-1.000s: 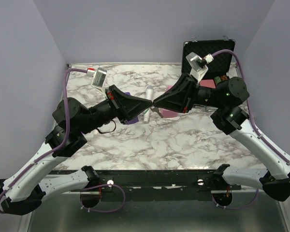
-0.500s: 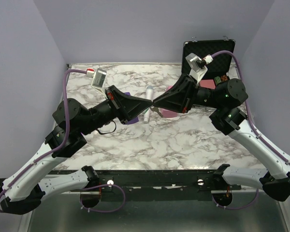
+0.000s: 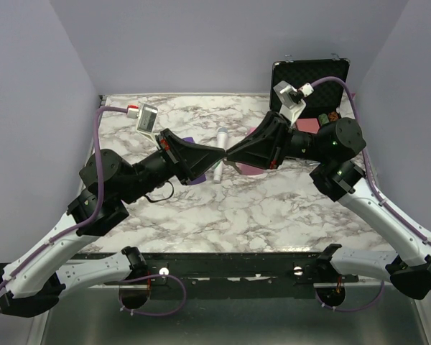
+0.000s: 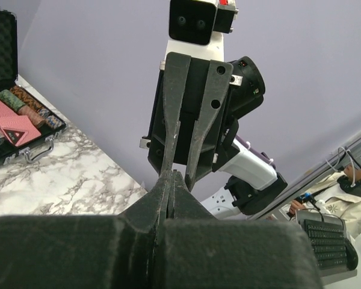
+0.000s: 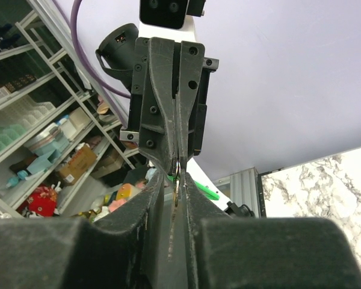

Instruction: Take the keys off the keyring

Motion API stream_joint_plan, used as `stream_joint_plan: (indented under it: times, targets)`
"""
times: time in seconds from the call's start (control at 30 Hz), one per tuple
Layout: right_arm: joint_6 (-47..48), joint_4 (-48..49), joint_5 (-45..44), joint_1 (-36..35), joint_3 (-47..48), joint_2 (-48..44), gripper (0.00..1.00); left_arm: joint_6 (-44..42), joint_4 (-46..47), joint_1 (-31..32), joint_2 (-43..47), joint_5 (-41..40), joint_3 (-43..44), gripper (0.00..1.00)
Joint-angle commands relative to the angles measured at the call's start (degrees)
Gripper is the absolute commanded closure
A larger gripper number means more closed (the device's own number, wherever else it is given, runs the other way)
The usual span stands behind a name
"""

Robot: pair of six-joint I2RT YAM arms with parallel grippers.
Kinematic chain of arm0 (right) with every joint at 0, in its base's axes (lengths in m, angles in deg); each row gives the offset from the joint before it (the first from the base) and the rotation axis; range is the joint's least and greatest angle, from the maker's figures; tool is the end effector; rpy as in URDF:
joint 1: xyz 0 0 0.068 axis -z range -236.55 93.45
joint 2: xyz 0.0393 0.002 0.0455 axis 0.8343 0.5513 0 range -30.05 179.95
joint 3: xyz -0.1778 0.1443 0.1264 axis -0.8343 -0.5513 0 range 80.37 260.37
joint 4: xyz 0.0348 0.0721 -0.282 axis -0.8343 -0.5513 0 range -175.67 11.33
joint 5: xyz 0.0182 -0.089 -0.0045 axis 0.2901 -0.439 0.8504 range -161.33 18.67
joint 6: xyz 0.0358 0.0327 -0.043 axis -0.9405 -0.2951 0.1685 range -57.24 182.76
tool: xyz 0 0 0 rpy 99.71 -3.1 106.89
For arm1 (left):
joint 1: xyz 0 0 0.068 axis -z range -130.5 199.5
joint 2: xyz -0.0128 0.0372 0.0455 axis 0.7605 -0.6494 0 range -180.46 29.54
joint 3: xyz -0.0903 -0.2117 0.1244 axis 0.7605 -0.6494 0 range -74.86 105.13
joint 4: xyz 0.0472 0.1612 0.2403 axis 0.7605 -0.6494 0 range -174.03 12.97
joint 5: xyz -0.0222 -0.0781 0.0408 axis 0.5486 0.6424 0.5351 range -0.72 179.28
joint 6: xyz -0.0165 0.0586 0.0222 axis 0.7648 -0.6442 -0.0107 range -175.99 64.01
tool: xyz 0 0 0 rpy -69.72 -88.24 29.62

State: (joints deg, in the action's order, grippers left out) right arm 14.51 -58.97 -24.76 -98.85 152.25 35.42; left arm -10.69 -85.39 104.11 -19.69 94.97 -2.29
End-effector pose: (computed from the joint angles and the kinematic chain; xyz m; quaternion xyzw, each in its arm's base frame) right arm 0.1847 0.2177 0.4817 -0.3097 0.5027 0.7010 0.3998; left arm 0.1160 -0.1718 0.5023 0.0885 0.6029 -0.6260 0.4866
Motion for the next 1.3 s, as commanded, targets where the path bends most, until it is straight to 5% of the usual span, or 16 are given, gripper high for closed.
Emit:
stream_joint_plan:
  times: [0.0,0.57,1.27]
  targets:
    - [-0.44,1.39,0.19,-0.41,-0.86,-0.52,0.73,-1.18,1.06,0.76,0.63,-3.76,-0.42,1.00]
    - [-0.53,2.00,-2.00,-0.41,-0.33,-0.43,0.75,-1.53,1.15,1.64,0.19,-4.29,-0.42,1.00]
    - [-0.09,1.74,-0.95,-0.41,-1.04,-0.61,0.99,-5.30,5.02,2.70,1.24,-0.78,-3.23,1.00]
